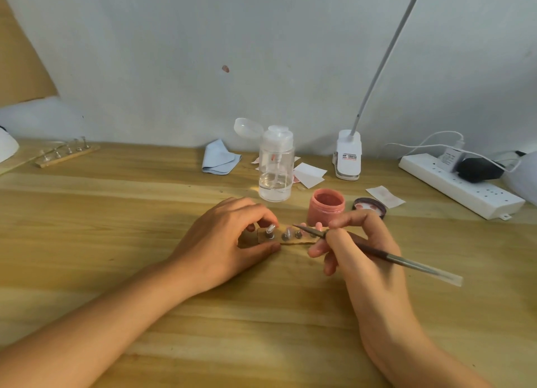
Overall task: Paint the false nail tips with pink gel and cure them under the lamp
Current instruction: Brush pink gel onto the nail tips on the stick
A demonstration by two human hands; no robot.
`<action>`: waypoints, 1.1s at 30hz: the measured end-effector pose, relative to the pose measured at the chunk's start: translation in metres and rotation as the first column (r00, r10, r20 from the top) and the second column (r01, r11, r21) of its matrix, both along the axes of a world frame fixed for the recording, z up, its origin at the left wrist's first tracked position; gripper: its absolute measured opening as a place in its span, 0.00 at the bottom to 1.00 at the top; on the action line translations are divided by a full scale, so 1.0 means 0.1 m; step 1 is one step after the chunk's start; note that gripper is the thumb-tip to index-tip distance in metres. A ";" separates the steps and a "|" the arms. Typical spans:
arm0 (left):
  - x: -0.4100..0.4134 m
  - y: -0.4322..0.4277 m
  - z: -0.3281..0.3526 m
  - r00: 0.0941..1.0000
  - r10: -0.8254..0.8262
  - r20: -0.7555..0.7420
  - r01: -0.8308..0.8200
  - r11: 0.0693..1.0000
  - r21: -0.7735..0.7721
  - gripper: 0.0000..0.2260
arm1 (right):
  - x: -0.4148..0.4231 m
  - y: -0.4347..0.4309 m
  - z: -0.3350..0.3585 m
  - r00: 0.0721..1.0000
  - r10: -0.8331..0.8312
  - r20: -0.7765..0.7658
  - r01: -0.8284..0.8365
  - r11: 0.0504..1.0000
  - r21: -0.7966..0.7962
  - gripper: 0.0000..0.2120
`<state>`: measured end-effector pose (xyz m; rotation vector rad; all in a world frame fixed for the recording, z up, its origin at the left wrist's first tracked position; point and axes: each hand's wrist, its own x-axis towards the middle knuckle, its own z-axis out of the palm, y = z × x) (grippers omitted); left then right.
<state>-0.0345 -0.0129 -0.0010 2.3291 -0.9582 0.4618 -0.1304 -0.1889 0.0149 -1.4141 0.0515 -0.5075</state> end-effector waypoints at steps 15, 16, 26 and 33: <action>0.00 0.00 0.00 1.000 -0.009 0.000 0.009 1.000 -0.013 0.10 | 0.00 0.04 0.02 1.000 0.016 -0.005 -0.016 1.000 -0.018 0.12; -0.01 0.00 0.01 1.000 -0.008 0.006 0.008 1.000 -0.014 0.10 | 0.00 0.04 0.02 1.000 0.011 -0.001 -0.011 1.000 -0.020 0.11; -0.12 -0.03 0.09 0.991 0.016 0.134 -0.001 0.994 -0.112 0.07 | -0.02 0.04 0.09 0.970 -0.142 0.199 0.202 0.924 -0.324 0.07; -0.14 -0.01 0.09 0.989 0.008 0.148 0.006 0.995 -0.099 0.07 | -0.14 0.06 0.04 0.941 -0.185 0.283 0.300 0.842 -0.448 0.03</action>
